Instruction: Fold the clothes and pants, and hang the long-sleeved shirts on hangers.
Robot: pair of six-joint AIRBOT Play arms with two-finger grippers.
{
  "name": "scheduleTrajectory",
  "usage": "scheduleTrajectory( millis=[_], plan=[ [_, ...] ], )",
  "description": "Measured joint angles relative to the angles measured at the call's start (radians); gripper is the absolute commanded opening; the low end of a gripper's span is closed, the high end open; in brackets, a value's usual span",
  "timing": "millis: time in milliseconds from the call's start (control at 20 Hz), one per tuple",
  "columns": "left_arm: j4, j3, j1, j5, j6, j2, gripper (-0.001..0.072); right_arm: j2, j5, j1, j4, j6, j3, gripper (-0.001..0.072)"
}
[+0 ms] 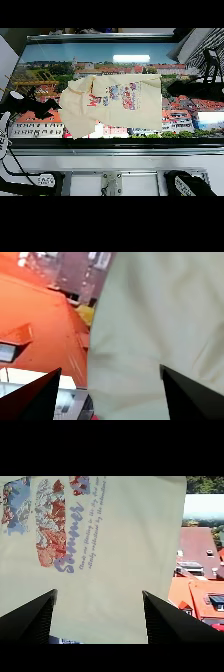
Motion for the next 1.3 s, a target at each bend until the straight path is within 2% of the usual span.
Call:
scheduleTrajectory(
  millis=[500, 550, 600, 650, 850, 1000, 1150, 1300],
  plan=[
    [-0.061, -0.043, -0.079, 0.073, 0.049, -0.017, 0.0667, 0.024, 0.017, 0.021, 0.032, 0.000, -0.042, 0.0584],
    [-0.064, -0.034, -0.094, 0.070, 0.048, -0.028, 0.0430, 0.024, 0.024, 0.021, 0.032, 0.000, -0.042, 0.0584],
    [-0.063, -0.026, -0.107, 0.066, 0.048, -0.039, 0.0148, 0.024, 0.034, 0.021, 0.029, 0.000, -0.042, 0.0584],
    [-0.056, -0.017, -0.117, 0.054, 0.041, -0.050, 0.0011, 0.024, 0.045, 0.020, 0.019, 0.001, -0.043, 0.0584],
    [-0.059, 0.000, -0.133, 0.022, 0.037, -0.023, 0.0011, 0.030, 0.116, -0.018, -0.076, 0.082, -0.089, 0.0584],
    [-0.059, -0.059, -0.142, 0.014, 0.038, 0.052, 0.0011, 0.036, 0.135, -0.077, -0.119, 0.238, -0.229, 0.0584],
    [-0.060, -0.158, -0.148, 0.022, 0.049, 0.145, 0.0011, 0.038, 0.040, -0.110, -0.111, 0.420, -0.435, 0.0584],
    [-0.060, -0.243, -0.150, 0.048, 0.054, 0.220, 0.0011, 0.038, -0.132, -0.121, -0.012, 0.531, -0.617, 0.0583]
  ],
)
